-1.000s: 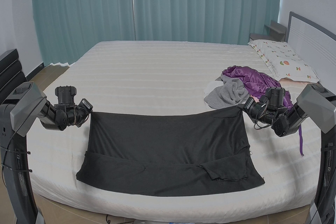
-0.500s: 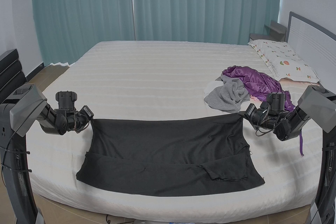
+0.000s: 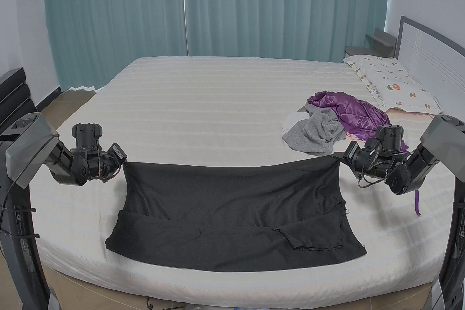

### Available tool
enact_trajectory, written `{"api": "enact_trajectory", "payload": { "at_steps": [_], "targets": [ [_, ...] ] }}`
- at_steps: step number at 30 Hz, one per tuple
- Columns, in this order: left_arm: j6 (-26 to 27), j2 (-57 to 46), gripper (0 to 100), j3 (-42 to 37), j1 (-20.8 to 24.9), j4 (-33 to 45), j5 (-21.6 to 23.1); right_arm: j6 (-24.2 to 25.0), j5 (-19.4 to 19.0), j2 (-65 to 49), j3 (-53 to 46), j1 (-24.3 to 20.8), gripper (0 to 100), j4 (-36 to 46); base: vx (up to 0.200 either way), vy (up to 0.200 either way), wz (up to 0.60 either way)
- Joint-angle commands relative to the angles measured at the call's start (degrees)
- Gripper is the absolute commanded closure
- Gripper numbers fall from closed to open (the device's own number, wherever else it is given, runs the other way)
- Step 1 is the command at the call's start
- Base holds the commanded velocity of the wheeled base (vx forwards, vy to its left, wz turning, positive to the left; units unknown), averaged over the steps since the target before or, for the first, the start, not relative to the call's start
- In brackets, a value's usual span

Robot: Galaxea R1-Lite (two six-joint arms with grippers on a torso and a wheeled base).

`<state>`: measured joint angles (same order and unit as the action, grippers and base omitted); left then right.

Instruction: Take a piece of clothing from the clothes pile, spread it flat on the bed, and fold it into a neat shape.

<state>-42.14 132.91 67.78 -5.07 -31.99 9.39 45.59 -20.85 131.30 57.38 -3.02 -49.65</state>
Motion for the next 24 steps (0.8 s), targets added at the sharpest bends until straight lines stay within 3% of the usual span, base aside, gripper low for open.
{"api": "enact_trajectory", "payload": {
  "at_steps": [1,11,17,24],
  "targets": [
    [-0.3,0.9,100,1.9,0.0,-0.9,-0.2,0.2,0.4,2.6,3.4,-0.1,100,-0.2,0.0,0.0,0.0],
    [-0.8,5.7,100,4.9,-0.3,-2.2,0.0,0.1,1.8,7.7,9.2,-0.7,100,0.6,0.0,0.0,0.0],
    [-1.2,5.3,100,4.1,-0.4,-1.9,0.0,0.0,1.7,5.9,7.0,-0.8,100,0.6,0.0,0.0,0.0],
    [-2.2,0.2,100,-1.8,-0.5,-2.3,1.0,0.2,0.3,-0.7,-2.1,0.0,100,-0.3,0.0,0.0,0.0]
  ]
}}
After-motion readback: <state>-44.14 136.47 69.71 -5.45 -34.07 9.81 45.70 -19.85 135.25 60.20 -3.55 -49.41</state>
